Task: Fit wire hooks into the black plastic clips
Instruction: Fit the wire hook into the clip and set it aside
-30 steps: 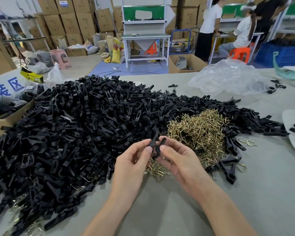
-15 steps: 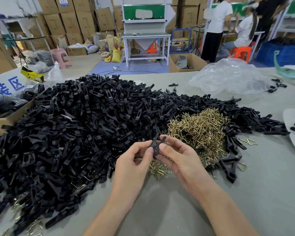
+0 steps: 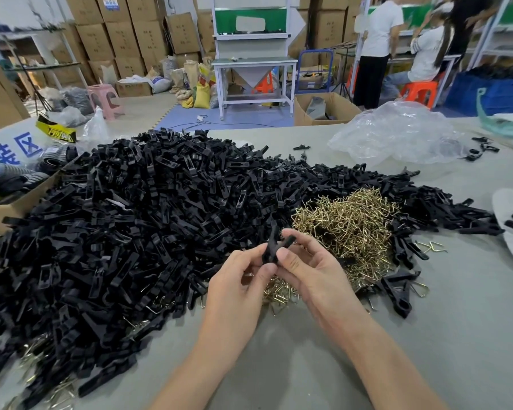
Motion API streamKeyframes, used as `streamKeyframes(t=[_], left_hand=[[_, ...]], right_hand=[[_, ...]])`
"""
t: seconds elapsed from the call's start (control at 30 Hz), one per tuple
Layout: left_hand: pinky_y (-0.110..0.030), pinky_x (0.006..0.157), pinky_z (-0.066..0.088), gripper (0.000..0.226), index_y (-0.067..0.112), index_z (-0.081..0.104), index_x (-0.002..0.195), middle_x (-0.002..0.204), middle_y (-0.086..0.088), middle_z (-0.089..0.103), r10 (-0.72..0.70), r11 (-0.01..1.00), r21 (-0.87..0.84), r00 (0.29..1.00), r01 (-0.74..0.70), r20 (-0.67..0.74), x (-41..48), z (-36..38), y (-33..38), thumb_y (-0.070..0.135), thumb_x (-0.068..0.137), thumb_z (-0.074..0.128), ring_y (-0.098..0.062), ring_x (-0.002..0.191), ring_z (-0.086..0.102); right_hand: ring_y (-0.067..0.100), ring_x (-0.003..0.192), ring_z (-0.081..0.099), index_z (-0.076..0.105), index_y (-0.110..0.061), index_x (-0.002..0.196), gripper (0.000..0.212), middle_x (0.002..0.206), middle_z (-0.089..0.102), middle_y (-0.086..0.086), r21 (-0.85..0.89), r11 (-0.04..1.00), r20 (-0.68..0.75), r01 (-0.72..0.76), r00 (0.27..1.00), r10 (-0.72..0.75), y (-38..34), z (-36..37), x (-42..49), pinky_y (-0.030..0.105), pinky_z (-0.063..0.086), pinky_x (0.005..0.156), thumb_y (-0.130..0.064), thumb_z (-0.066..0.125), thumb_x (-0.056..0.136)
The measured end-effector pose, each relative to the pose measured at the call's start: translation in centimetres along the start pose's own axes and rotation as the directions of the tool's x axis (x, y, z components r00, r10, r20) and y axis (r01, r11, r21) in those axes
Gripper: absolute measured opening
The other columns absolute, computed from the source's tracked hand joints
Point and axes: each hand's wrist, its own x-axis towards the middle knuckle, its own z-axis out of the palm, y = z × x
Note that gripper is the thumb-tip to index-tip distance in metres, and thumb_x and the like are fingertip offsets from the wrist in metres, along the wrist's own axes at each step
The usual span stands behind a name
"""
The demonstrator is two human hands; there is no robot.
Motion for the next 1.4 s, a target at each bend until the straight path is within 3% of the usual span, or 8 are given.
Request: streamKeyframes(t=[0.1, 0.23, 0.43, 0.57, 0.83, 1.07, 1.2, 1.4], left_hand=[[-0.019, 0.084, 0.054, 0.024, 0.035, 0.072, 0.110, 0.100, 0.013, 0.075, -0.116, 0.957, -0.260, 0.991, 0.131, 0.072, 0.2, -0.1, 0.3, 0.018, 0.092, 0.069, -0.006, 0.097, 0.070], [-0.020, 0.079, 0.055, 0.015, 0.031, 0.071, 0.097, 0.095, 0.008, 0.077, -0.116, 0.944, -0.304, 0.991, 0.130, 0.063, 0.1, -0.2, 0.6, 0.018, 0.092, 0.070, -0.011, 0.091, 0.073], [-0.010, 0.075, 0.046, 0.015, 0.034, 0.066, 0.106, 0.094, 0.020, 0.070, 0.035, 0.995, 0.090, 0.999, -0.038, 0.035, -0.3, 0.3, 0.2, 0.023, 0.096, 0.063, -0.001, 0.089, 0.065], [-0.026, 0.089, 0.050, 0.018, 0.029, 0.063, 0.115, 0.104, 0.019, 0.064, 0.121, 0.948, 0.280, 0.985, -0.151, 0.121, 2.6, 1.8, 1.4, 0.028, 0.098, 0.058, -0.001, 0.099, 0.060], [-0.041, 0.093, 0.052, 0.038, 0.013, 0.056, 0.136, 0.124, -0.006, 0.064, -0.129, 0.839, 0.544, 0.966, -0.015, 0.224, 10.2, 6.5, 4.2, 0.032, 0.104, 0.047, -0.023, 0.104, 0.063], [-0.028, 0.074, 0.052, 0.030, 0.014, 0.066, 0.127, 0.107, -0.003, 0.072, -0.186, 0.932, 0.340, 0.970, 0.124, 0.158, 9.6, 4.3, 4.0, 0.022, 0.098, 0.061, -0.011, 0.076, 0.061], [-0.020, 0.068, 0.059, 0.017, 0.017, 0.074, 0.108, 0.085, -0.004, 0.076, -0.240, 0.968, -0.041, 0.963, 0.246, 0.119, 7.2, 1.5, 4.0, 0.014, 0.098, 0.061, -0.008, 0.072, 0.070], [-0.022, 0.073, 0.058, 0.010, 0.011, 0.076, 0.097, 0.092, -0.009, 0.076, -0.299, 0.811, -0.482, 0.943, 0.333, 0.149, 2.7, -0.6, 2.8, 0.014, 0.090, 0.070, -0.018, 0.085, 0.074]], right_hand=[[0.019, 0.107, 0.072, 0.068, -0.013, 0.120, 0.032, 0.110, 0.076, 0.003, -0.249, 0.966, 0.095, 0.064, 0.995, -0.041, 0.1, 0.4, -0.5, 0.026, 0.057, 0.089, -0.020, 0.068, 0.088], [0.009, 0.098, 0.072, 0.071, -0.022, 0.113, 0.020, 0.106, 0.077, -0.004, -0.386, 0.910, 0.085, 0.153, 0.988, -0.129, 0.1, 0.6, -1.1, 0.020, 0.055, 0.084, -0.011, 0.063, 0.097], [0.012, 0.096, 0.072, 0.068, -0.031, 0.115, 0.026, 0.104, 0.075, -0.003, -0.331, 0.900, -0.030, 0.283, 0.950, -0.310, -1.5, -0.7, -0.9, 0.020, 0.056, 0.086, -0.029, 0.061, 0.090], [0.007, 0.087, 0.069, 0.069, -0.031, 0.113, 0.024, 0.091, 0.074, -0.011, -0.229, 0.921, -0.290, 0.314, 0.882, -0.373, -2.4, -3.2, -0.2, 0.020, 0.056, 0.082, -0.017, 0.054, 0.101], [0.001, 0.077, 0.065, 0.066, -0.033, 0.113, 0.023, 0.085, 0.068, -0.015, -0.275, 0.925, -0.430, 0.263, 0.826, -0.363, -2.0, -4.3, 0.0, 0.027, 0.057, 0.082, -0.018, 0.049, 0.106], [0.001, 0.075, 0.066, 0.066, -0.033, 0.112, 0.022, 0.088, 0.068, -0.009, -0.295, 0.917, -0.374, 0.267, 0.851, -0.368, -1.6, -3.7, 0.2, 0.021, 0.057, 0.074, -0.018, 0.050, 0.105], [0.003, 0.082, 0.067, 0.063, -0.042, 0.110, 0.028, 0.098, 0.068, -0.004, -0.394, 0.882, -0.278, 0.258, 0.882, -0.382, -1.3, -3.3, -0.3, 0.023, 0.057, 0.081, -0.017, 0.051, 0.105], [-0.001, 0.092, 0.059, 0.057, -0.033, 0.135, 0.044, 0.105, 0.055, -0.010, -0.780, 0.536, 0.037, 0.323, 0.879, -0.476, -0.9, -2.9, -1.0, 0.011, 0.044, 0.082, -0.005, 0.052, 0.102]])
